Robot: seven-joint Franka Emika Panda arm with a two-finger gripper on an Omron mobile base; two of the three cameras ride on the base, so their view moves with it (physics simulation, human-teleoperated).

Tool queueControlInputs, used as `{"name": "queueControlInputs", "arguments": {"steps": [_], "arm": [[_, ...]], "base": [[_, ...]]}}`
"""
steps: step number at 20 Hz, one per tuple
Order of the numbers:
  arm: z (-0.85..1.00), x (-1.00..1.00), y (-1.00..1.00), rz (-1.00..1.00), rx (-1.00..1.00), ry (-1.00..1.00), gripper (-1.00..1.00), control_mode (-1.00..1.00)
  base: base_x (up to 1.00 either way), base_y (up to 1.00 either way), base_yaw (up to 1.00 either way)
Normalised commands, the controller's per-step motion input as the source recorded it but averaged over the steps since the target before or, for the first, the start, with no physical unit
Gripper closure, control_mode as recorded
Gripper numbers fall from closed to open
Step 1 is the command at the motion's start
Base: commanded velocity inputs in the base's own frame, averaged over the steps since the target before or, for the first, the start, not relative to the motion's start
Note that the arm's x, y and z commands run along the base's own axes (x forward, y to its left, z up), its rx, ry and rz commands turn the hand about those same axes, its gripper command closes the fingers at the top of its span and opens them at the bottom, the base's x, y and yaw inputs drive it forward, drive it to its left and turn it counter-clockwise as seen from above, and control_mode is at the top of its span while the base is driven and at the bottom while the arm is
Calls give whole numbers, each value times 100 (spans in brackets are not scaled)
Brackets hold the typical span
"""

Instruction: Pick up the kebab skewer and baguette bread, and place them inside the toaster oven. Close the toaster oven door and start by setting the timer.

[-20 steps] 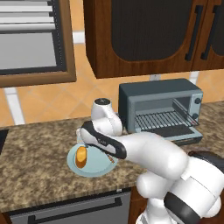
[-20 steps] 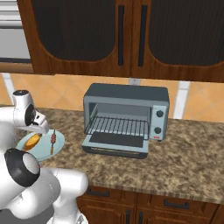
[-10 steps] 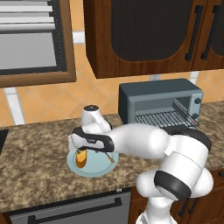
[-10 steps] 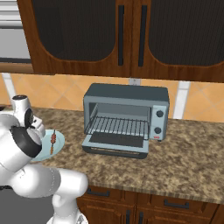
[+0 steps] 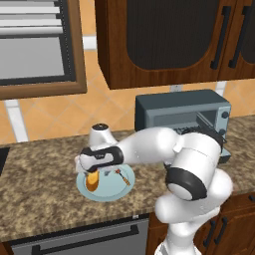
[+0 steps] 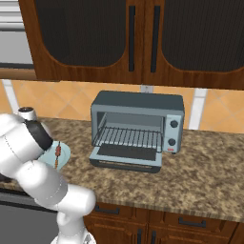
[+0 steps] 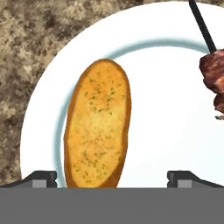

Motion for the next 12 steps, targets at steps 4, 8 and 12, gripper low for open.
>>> {"name": "queueControlInputs", "arguments": {"steps": [4,8,12], "arm": [[-28,14,23,0,0,5,-100,-100],[-15,10,6,0,0,1,-100,-100],[-27,4,0,0,0,0,-100,-100]], "base": [[0,0,0],[0,0,0],[0,0,0]]}}
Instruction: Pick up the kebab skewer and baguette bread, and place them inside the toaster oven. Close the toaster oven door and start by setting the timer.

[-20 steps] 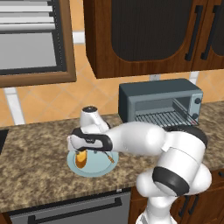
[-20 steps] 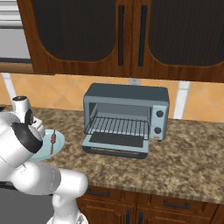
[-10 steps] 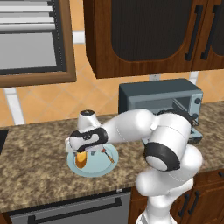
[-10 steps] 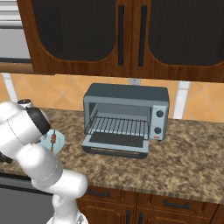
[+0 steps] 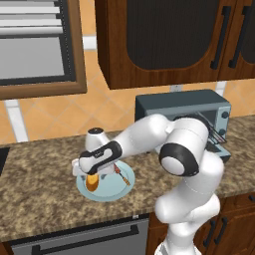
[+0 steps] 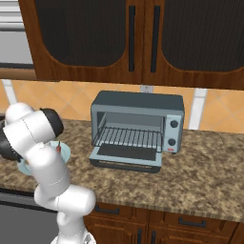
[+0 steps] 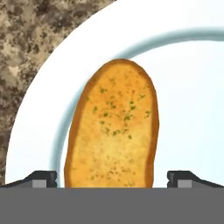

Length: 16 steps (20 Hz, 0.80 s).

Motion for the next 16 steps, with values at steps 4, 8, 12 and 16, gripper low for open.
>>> {"name": "queueControlInputs", "arguments": {"steps": [4,8,12,16], "arm": [[-19,0,0,0,0,1,-100,-100],[-17,0,2,0,0,0,-100,-100],[-24,0,6,0,0,0,100,-100],[-5,0,0,0,0,3,100,-100]], "base": [[0,0,0],[0,0,0],[0,0,0],[0,0,0]]}}
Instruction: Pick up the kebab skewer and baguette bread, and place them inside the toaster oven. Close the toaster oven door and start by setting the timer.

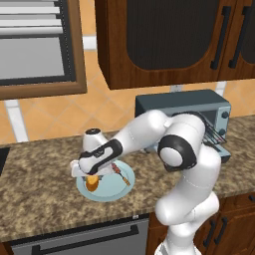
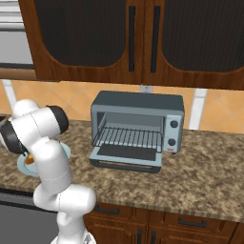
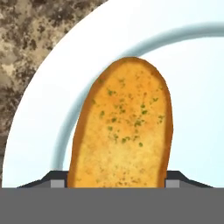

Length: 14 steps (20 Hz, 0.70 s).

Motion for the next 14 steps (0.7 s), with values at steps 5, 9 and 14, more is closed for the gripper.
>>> {"name": "queueControlInputs", "arguments": {"steps": [5,9,14], "arm": [[13,-1,-7,-1,0,0,100,-100],[68,-6,-41,-8,2,0,100,-100],[78,-10,-71,-13,3,0,100,-100]], "base": [[0,0,0],[0,0,0],[0,0,0]]}}
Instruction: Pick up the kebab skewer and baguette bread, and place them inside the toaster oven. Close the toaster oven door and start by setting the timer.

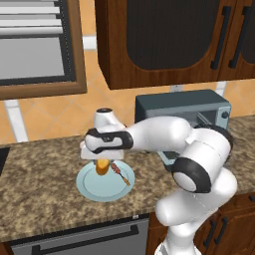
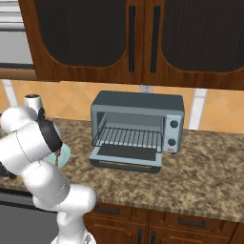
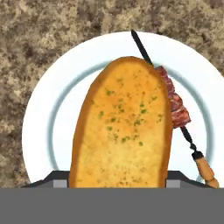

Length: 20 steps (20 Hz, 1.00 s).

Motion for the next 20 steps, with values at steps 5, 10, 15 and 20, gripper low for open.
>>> {"name": "queueControlInputs", "arguments": {"steps": [5,10,15,20], "arm": [[73,-17,-83,-15,4,0,100,-100],[69,-12,-74,-20,3,0,100,-100],[57,-2,-64,-24,2,0,100,-100],[47,0,-59,-30,1,0,100,-100]], "base": [[0,0,0],[0,0,0],[0,0,0],[0,0,0]]}}
